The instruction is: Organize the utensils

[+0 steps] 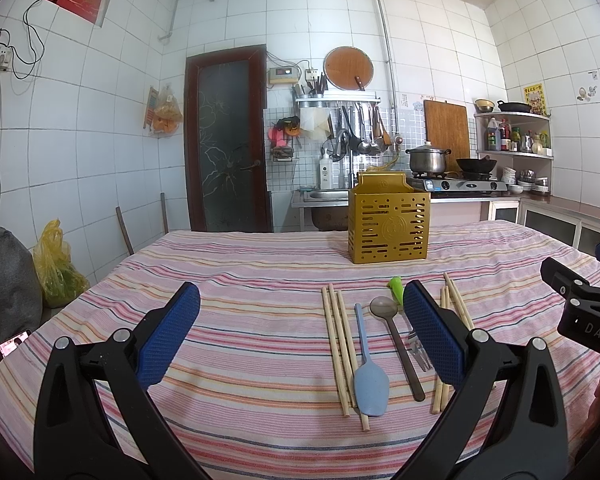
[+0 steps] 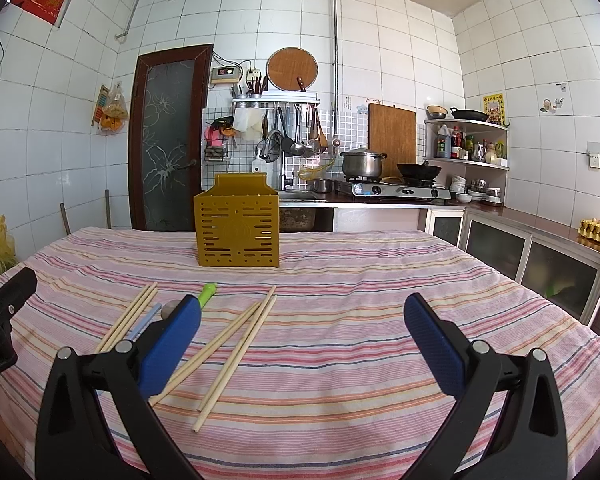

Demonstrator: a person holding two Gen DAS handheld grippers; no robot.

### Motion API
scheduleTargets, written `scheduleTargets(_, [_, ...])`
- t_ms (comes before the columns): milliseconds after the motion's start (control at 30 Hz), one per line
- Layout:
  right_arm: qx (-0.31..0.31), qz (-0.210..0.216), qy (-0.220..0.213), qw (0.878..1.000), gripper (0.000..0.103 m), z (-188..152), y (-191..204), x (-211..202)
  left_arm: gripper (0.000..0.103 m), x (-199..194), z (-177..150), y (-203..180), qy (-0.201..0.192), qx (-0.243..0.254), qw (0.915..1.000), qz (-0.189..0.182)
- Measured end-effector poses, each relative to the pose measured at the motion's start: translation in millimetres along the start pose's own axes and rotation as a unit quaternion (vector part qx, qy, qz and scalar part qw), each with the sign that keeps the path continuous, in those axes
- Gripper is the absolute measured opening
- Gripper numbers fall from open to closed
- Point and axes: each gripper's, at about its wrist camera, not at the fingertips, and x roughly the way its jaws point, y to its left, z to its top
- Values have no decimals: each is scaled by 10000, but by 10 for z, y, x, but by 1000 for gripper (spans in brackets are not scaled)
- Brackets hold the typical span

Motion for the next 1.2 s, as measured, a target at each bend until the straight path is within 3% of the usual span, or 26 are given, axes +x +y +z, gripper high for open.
scheduleTargets(267, [-16, -66, -42, 10000, 99, 33, -4, -21, 98, 40, -11, -50, 91, 51, 9999, 65])
scheduleTargets(400, [12, -91, -6, 10000, 99, 48, -5, -14, 98, 147, 10, -32, 333, 87, 9993, 110])
scheduleTargets(667, [137, 104, 694, 9974, 99, 227, 43, 467, 98, 563, 291, 38, 713, 135, 9974, 38])
scheduleTargets(900, [156, 18, 1614, 9868, 99, 422, 96, 1310, 98, 1294, 595, 49, 1248, 339, 9916, -12])
scheduleTargets(1067, [217, -38, 2249, 9741, 99, 327, 121, 1864, 98, 1952, 615, 71, 2012, 206, 9792, -182])
scheduleTargets(1200, [295, -152, 2493, 9679, 99, 174, 126, 2046, 98, 2282, 428, 42, 2474, 66, 9685, -261])
